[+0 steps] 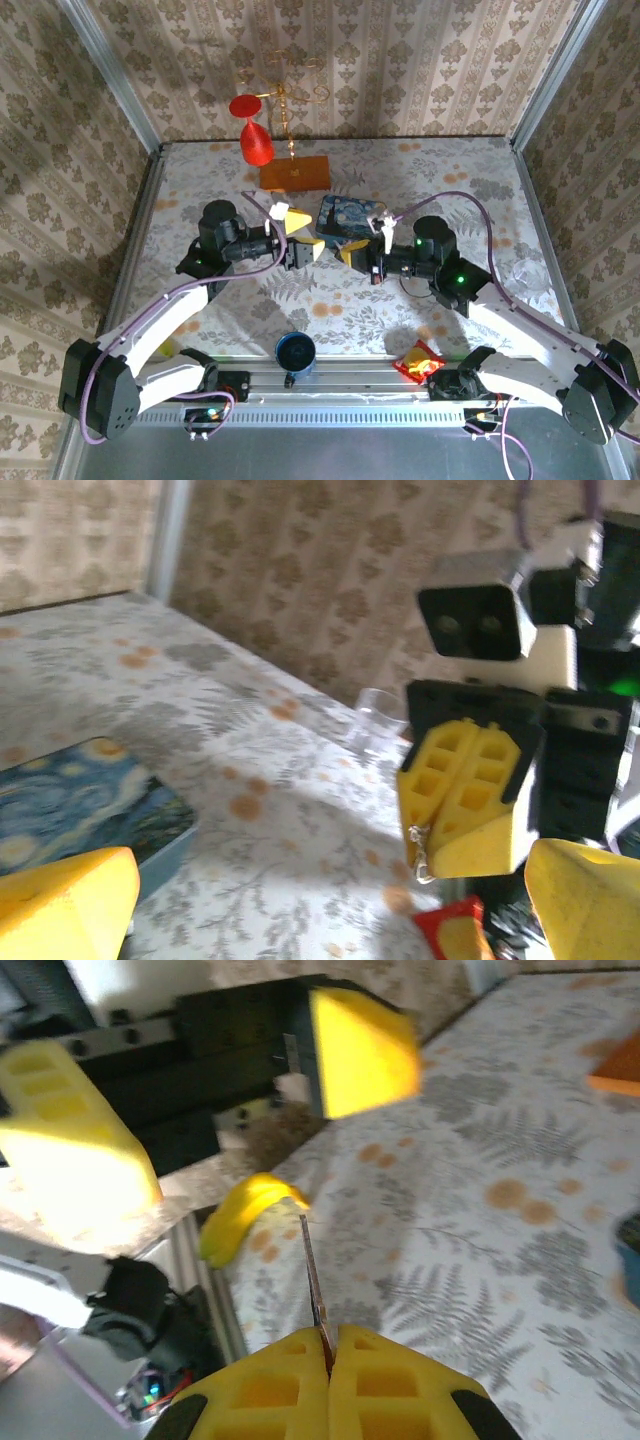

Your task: Unlock the padlock with the key

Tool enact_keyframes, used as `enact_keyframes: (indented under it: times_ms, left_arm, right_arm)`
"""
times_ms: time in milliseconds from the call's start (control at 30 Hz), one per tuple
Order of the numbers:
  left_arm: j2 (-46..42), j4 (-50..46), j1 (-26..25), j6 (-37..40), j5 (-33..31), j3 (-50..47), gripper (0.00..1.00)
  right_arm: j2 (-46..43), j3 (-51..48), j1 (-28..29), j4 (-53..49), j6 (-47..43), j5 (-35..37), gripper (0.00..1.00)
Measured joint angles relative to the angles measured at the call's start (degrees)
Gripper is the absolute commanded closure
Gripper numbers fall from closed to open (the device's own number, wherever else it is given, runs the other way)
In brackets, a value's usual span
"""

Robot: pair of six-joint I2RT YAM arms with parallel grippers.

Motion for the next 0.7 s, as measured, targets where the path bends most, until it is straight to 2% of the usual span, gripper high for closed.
enact_keyframes:
  times_ms: [233,433,533,700]
  left_arm:
    - [0.4,-4.0,-2.3,-1.0,-19.6,-0.7,0.00]
    - [6.4,-8.0,-3.4,-3.6,-32.6,-0.4,0.00]
    - [10.9,-9.1,-3.4,-5.6,-36.0,0.2,0.00]
    - [17.3,-7.3,-3.4,-8.6,-36.1,2.2,0.00]
  right_arm:
    - [-2.1,-2.1,-3.9,-8.2,3.8,12.3,1.00]
    - [-4.1,-2.8,-8.3,-16.2,9.3,25.1,1.00]
    - [-3.3,-2.8,-8.9,-19.0,11.2,30.0,1.00]
    - [1.3,-2.4,-9.4,-21.2,12.9,34.8,1.00]
